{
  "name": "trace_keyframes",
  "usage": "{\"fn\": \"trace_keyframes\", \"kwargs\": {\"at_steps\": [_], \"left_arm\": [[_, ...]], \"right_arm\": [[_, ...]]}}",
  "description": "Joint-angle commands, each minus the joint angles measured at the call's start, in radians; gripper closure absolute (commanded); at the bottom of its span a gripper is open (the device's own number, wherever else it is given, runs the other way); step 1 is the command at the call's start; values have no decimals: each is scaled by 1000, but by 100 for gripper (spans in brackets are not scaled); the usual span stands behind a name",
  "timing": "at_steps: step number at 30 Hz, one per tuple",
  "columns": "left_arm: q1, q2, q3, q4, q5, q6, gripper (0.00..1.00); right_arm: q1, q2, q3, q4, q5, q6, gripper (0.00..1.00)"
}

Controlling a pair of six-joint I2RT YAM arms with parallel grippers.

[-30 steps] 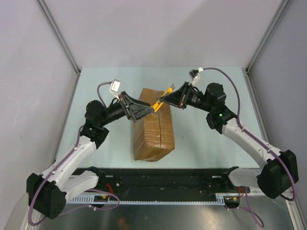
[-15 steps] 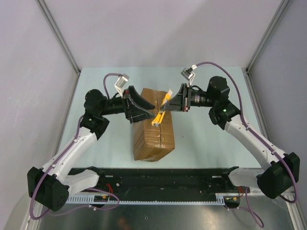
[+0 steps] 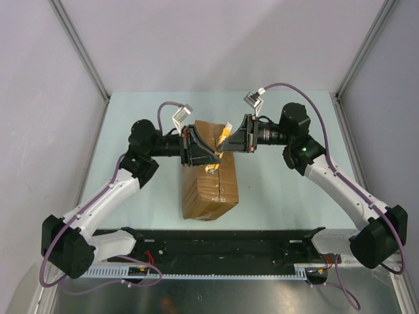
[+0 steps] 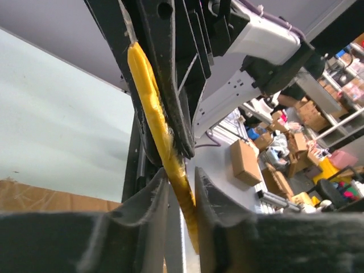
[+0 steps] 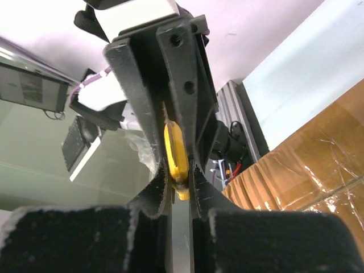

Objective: Unpack the express box
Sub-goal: Cut the express box at the center of the board.

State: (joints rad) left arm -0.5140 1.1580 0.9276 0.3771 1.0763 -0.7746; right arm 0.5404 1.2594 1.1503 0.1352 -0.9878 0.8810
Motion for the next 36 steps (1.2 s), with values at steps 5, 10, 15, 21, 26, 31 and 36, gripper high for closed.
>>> {"fn": "trace_keyframes", "kwargs": {"at_steps": [5, 10, 15, 21, 26, 31, 36], "left_arm": [[-12, -6, 71, -17, -56, 26, 100], [-12, -50, 112, -37, -205, 8, 100], [-12, -122, 137, -40, -482, -35, 100], [-23, -153, 181, -38, -611, -84, 100], [-37, -143, 201, -38, -619, -86, 100], [-49, -139, 185, -38, -625, -91, 100], [-64, -139, 182, -38, -618, -81, 100]], "right_arm": [[9, -17, 51, 21, 73, -56, 49], [21, -72, 51, 41, 184, -89, 16], [39, -120, 51, 23, 317, -154, 13], [70, -100, 51, 136, 291, -126, 14], [118, -66, 55, 214, 308, -85, 15], [144, -37, 97, 225, 319, -94, 26], [154, -15, 111, 221, 331, -93, 41]]}}
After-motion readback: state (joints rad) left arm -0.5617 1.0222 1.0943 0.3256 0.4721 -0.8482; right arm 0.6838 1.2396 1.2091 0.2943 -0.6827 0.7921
